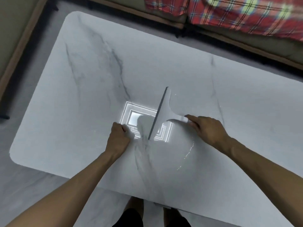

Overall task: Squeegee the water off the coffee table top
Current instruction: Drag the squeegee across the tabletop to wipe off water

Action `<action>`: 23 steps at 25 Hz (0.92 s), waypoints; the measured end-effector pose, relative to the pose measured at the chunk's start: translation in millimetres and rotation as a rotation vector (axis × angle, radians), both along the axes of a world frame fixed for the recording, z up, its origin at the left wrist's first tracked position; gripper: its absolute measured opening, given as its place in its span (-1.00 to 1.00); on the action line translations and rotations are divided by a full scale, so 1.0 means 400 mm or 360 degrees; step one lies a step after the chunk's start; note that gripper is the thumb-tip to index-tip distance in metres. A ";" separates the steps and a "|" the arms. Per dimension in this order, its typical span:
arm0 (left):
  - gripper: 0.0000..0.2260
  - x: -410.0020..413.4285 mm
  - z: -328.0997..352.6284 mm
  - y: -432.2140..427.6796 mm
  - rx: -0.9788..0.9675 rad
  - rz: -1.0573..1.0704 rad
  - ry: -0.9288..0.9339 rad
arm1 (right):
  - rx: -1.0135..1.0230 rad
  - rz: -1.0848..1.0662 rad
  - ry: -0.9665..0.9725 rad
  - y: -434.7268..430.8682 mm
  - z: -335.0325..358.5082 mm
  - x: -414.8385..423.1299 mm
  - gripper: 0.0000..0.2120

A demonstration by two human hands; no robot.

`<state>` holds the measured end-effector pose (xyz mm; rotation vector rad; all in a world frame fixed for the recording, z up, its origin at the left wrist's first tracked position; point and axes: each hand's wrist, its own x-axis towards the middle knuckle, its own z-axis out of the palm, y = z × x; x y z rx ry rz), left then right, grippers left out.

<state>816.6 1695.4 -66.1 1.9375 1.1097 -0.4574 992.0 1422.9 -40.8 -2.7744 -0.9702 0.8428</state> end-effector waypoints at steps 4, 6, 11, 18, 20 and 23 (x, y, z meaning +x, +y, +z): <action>-0.86 0.073 0.006 -0.092 -0.0073 -0.0204 -0.0007 | -0.0190 -0.0232 -0.0059 -0.236 0.069 -0.005 -0.69; -0.75 0.101 0.000 -0.135 -0.0132 -0.0246 0.0021 | -0.0310 -0.0310 -0.0099 -0.313 0.106 -0.021 -0.66; -0.73 0.128 -0.016 -0.189 -0.0092 -0.0619 0.0231 | -0.0058 -0.0440 -0.0131 -0.215 0.110 0.064 -0.60; -0.90 0.108 -0.024 -0.172 0.0169 -0.0316 0.0085 | 0.0254 -0.0234 -0.0029 0.181 -0.016 0.263 -0.57; -0.87 0.124 -0.023 -0.181 0.0212 -0.0314 0.0045 | 0.0213 -0.0205 0.0011 0.164 -0.034 0.269 -0.56; -0.72 0.158 -0.023 -0.212 0.0216 -0.0324 -0.0060 | 0.0133 -0.0154 -0.0008 0.012 -0.029 0.231 -0.54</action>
